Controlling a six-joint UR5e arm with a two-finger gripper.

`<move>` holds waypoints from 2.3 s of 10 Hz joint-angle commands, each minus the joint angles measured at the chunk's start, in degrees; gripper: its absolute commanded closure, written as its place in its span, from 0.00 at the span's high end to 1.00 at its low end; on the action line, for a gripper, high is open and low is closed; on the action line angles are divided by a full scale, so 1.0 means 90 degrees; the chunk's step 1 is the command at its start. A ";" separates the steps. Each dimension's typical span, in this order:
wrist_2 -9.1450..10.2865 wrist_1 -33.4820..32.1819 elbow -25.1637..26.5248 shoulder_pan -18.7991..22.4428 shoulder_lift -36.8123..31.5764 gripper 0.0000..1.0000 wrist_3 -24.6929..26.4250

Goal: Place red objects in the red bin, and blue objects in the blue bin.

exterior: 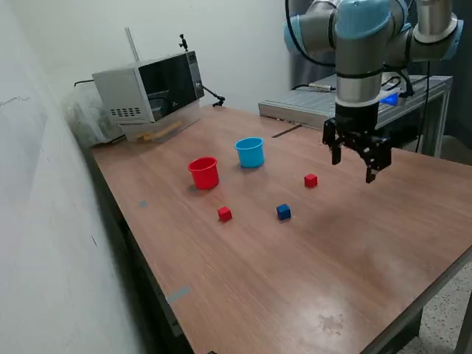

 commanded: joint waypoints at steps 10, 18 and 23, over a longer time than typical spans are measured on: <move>-0.0033 -0.0669 -0.0271 -0.0958 0.0702 1.00 0.0895; -0.0052 -0.1001 -0.0779 -0.0899 0.1064 1.00 0.0895; -0.0140 -0.1197 -0.0750 -0.1104 0.1083 1.00 0.0895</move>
